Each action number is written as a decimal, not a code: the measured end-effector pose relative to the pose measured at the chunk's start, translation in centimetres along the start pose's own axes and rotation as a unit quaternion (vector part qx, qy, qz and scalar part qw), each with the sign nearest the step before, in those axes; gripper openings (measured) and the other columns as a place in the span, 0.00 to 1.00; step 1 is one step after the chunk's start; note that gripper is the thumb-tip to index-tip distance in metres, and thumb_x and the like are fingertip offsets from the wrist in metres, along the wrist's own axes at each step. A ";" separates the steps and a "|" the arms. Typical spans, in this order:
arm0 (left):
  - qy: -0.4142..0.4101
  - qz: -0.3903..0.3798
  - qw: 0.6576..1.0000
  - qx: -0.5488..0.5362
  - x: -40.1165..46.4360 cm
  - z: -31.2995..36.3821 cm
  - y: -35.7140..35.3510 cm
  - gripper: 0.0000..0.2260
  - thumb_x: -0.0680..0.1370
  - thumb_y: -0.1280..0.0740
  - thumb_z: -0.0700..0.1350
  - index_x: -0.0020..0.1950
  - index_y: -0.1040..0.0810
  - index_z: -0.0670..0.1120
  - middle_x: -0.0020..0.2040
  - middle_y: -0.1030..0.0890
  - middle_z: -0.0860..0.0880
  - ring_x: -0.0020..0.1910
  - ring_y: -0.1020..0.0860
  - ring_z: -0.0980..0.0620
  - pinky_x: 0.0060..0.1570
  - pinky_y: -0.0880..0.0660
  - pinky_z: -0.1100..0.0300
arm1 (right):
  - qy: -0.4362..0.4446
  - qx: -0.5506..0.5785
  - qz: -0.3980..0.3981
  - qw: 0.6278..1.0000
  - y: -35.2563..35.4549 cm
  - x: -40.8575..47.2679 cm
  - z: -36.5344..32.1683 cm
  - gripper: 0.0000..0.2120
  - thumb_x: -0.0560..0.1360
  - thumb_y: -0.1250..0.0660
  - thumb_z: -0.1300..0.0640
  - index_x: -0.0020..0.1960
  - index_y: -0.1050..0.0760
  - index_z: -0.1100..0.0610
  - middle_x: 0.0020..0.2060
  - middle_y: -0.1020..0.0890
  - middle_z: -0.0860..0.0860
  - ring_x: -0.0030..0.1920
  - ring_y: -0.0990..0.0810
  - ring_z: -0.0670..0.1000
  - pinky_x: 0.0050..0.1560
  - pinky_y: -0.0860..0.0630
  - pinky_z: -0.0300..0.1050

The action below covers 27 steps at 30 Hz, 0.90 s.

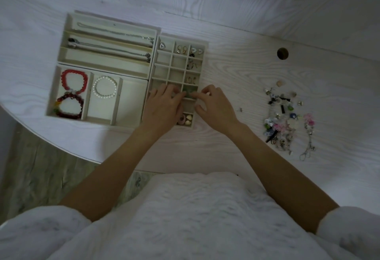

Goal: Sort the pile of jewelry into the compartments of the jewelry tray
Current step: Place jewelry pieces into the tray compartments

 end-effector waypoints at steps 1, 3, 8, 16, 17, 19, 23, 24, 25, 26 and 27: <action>0.015 0.002 1.000 -0.008 -0.1 0.3 0.2 0.17 0.75 0.42 0.46 0.59 0.21 0.43 0.48 0.21 0.44 0.47 0.24 0.42 0.44 0.31 0.52 | -0.003 0.032 0.010 0.999 0.5 -0.6 0.2 0.16 0.77 0.37 0.57 0.64 0.26 0.55 0.56 0.27 0.56 0.55 0.30 0.55 0.52 0.35 0.40; 0.049 0.008 0.999 -0.019 -0.4 0.8 0.7 0.18 0.76 0.43 0.47 0.61 0.23 0.42 0.49 0.20 0.44 0.48 0.23 0.42 0.46 0.29 0.52 | -0.002 0.069 0.047 0.997 1.6 -2.2 1.1 0.14 0.77 0.36 0.58 0.62 0.24 0.56 0.57 0.26 0.56 0.56 0.30 0.55 0.52 0.37 0.39; 0.077 0.014 0.995 -0.059 -1.5 4.1 0.3 0.16 0.74 0.36 0.50 0.56 0.21 0.42 0.49 0.20 0.43 0.49 0.23 0.41 0.47 0.26 0.51 | -0.035 0.042 0.087 0.995 3.5 -7.6 6.7 0.09 0.76 0.35 0.62 0.55 0.21 0.58 0.52 0.23 0.57 0.53 0.27 0.56 0.52 0.35 0.42; 0.150 -0.014 0.987 -0.047 -2.6 6.2 -0.6 0.19 0.68 0.28 0.37 0.59 0.21 0.42 0.49 0.20 0.41 0.47 0.24 0.38 0.46 0.27 0.48 | -0.180 -0.058 0.092 0.978 3.9 -12.2 14.4 0.16 0.74 0.32 0.54 0.61 0.27 0.55 0.45 0.21 0.56 0.49 0.25 0.58 0.42 0.28 0.49; 0.153 -0.011 0.987 -0.046 -2.6 6.2 -0.5 0.19 0.68 0.29 0.36 0.59 0.21 0.42 0.49 0.20 0.41 0.47 0.24 0.38 0.46 0.27 0.48 | -0.178 -0.060 0.080 0.979 3.7 -11.9 14.5 0.16 0.74 0.33 0.53 0.61 0.27 0.54 0.45 0.21 0.55 0.48 0.24 0.57 0.40 0.28 0.47; 0.156 -0.010 0.987 -0.044 -2.6 6.3 -0.5 0.19 0.68 0.29 0.36 0.59 0.21 0.42 0.49 0.20 0.41 0.48 0.24 0.38 0.46 0.27 0.47 | -0.178 -0.069 0.068 0.979 3.2 -11.5 14.7 0.13 0.75 0.34 0.53 0.59 0.27 0.55 0.48 0.22 0.55 0.49 0.25 0.56 0.38 0.31 0.45; 0.162 -0.021 0.986 -0.036 -2.6 6.7 -0.7 0.19 0.68 0.29 0.35 0.59 0.21 0.41 0.48 0.20 0.39 0.47 0.24 0.37 0.45 0.28 0.47 | -0.155 -0.097 0.071 0.981 3.1 -11.2 14.7 0.10 0.77 0.38 0.61 0.56 0.24 0.58 0.50 0.22 0.57 0.47 0.24 0.57 0.37 0.35 0.43; 0.163 -0.020 0.986 -0.036 -2.6 6.7 -0.8 0.20 0.67 0.29 0.35 0.59 0.21 0.41 0.48 0.21 0.39 0.46 0.24 0.37 0.44 0.27 0.46 | -0.144 -0.097 0.083 0.981 3.3 -11.2 14.4 0.11 0.76 0.38 0.63 0.56 0.23 0.59 0.50 0.22 0.57 0.46 0.23 0.58 0.36 0.35 0.43; 0.163 -0.017 0.986 -0.036 -2.6 6.7 -0.9 0.20 0.67 0.29 0.34 0.58 0.20 0.41 0.48 0.21 0.39 0.45 0.23 0.37 0.44 0.27 0.46 | -0.125 -0.094 0.104 0.982 3.8 -11.1 14.0 0.11 0.75 0.37 0.64 0.56 0.22 0.60 0.49 0.21 0.58 0.44 0.22 0.58 0.35 0.36 0.41; 0.160 -0.012 0.986 -0.036 -2.7 6.7 -0.9 0.20 0.67 0.28 0.35 0.58 0.20 0.42 0.47 0.21 0.39 0.45 0.23 0.37 0.43 0.27 0.47 | -0.103 -0.089 0.131 0.982 4.3 -11.2 13.5 0.11 0.74 0.36 0.66 0.55 0.21 0.61 0.48 0.20 0.58 0.42 0.21 0.59 0.35 0.36 0.40; 0.158 -0.004 0.987 -0.034 -2.8 6.7 -0.9 0.20 0.67 0.28 0.35 0.58 0.20 0.42 0.47 0.21 0.40 0.44 0.24 0.38 0.43 0.27 0.47 | -0.081 -0.083 0.162 0.980 5.0 -11.3 12.9 0.12 0.73 0.35 0.67 0.54 0.21 0.61 0.46 0.19 0.58 0.39 0.21 0.59 0.35 0.36 0.39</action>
Point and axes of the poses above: each hand's wrist, its own x-axis towards the middle knuckle, its own y-axis out of the back of the hand, z = x × y, the point moved 4 cm from there along x, towards the middle knuckle
